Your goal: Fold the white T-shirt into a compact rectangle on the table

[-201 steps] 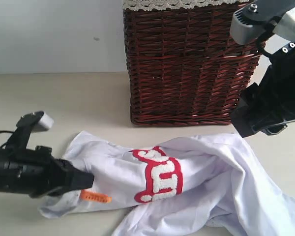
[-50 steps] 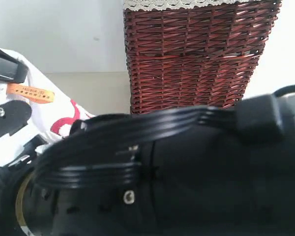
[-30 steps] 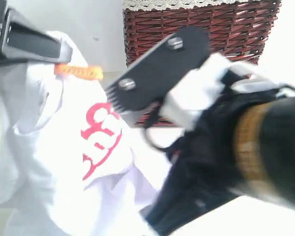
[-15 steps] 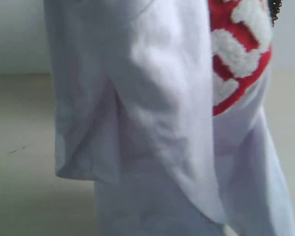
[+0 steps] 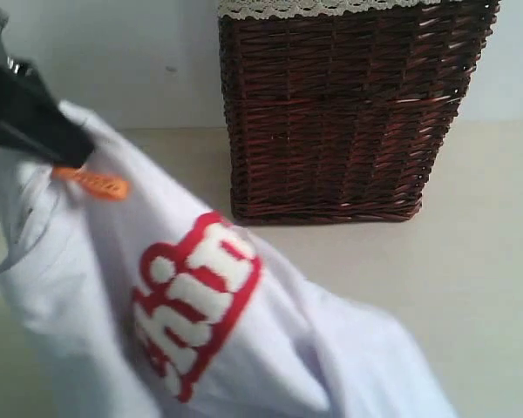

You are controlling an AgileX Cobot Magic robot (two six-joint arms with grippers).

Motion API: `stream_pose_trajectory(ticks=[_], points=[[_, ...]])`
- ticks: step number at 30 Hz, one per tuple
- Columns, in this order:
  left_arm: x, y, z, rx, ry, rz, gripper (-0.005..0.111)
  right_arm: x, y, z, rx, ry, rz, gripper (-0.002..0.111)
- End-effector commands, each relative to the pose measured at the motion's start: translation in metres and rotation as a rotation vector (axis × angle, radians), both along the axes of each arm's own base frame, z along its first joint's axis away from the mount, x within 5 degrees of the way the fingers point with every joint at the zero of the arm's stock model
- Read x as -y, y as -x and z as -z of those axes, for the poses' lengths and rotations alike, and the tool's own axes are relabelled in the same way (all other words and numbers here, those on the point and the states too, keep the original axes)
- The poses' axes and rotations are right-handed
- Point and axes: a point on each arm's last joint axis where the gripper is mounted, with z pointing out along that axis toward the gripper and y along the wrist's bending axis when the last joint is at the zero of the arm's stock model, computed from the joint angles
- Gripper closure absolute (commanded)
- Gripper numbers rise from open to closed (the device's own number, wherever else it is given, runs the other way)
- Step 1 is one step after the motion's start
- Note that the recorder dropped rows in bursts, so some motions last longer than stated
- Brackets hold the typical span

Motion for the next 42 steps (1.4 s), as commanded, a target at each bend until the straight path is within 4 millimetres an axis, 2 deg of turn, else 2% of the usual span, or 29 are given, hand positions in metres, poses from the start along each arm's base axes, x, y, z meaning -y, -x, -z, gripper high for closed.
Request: stream_pose_trajectory(ticks=[1,3,5,7,9,11,12,14,17,21,23,25,28,30,32,35,39,42], points=[[-0.041,-0.025,0.054,-0.069,-0.158,-0.224,0.107,-0.006,0.000,0.001,0.021,-0.002,-0.037,0.085],[-0.047,-0.030,0.076,-0.101,-0.169,-0.254,0.106,-0.007,0.000,0.001,0.025,-0.001,-0.044,0.085],[-0.047,-0.035,0.091,-0.121,-0.191,-0.250,0.099,-0.008,0.000,0.001,0.025,0.005,-0.046,0.085],[-0.049,-0.039,0.102,-0.130,-0.221,-0.260,0.084,-0.009,-0.001,0.001,0.024,0.011,-0.046,0.085],[-0.051,-0.043,0.109,-0.128,-0.249,-0.286,0.061,-0.012,-0.001,0.002,0.021,0.022,-0.046,0.085],[-0.051,-0.047,0.109,-0.117,-0.238,-0.328,0.044,-0.014,-0.002,0.003,0.020,0.035,-0.047,0.085],[-0.051,-0.048,0.108,-0.115,-0.228,-0.336,0.040,-0.016,-0.001,0.004,0.017,0.048,-0.055,0.085],[-0.049,-0.051,0.096,-0.073,-0.211,-0.330,0.044,-0.020,0.000,0.007,0.005,0.087,-0.087,0.085],[-0.049,-0.054,0.061,0.046,-0.173,-0.336,0.051,-0.030,0.003,0.014,-0.042,0.158,-0.145,0.085],[-0.054,-0.045,0.012,0.198,-0.183,-0.320,0.044,-0.047,0.002,0.025,-0.089,0.259,-0.176,0.085],[-0.058,-0.038,-0.002,0.229,-0.213,-0.327,0.040,-0.055,-0.001,0.029,-0.074,0.310,-0.168,0.085],[-0.061,-0.034,-0.006,0.220,-0.226,-0.349,0.038,-0.061,-0.005,0.032,-0.063,0.330,-0.139,0.085],[-0.052,-0.025,-0.001,0.128,-0.201,-0.291,0.040,-0.068,-0.010,0.034,-0.047,0.328,-0.075,0.085],[-0.035,-0.013,0.012,0.029,-0.157,-0.126,0.046,-0.071,-0.014,0.034,-0.017,0.334,-0.048,0.087],[-0.017,0.002,0.029,-0.065,-0.158,0.054,0.052,-0.071,-0.017,0.032,0.021,0.337,-0.022,0.092],[0.001,0.021,0.053,-0.149,-0.203,0.172,0.055,-0.068,-0.024,0.029,0.065,0.332,0.033,0.107],[0.023,0.052,0.084,-0.259,-0.245,0.304,0.057,-0.061,-0.033,0.027,0.075,0.339,0.096,0.108],[0.038,0.079,0.112,-0.345,-0.303,0.386,0.071,-0.056,-0.040,0.027,0.077,0.364,0.123,0.108]])
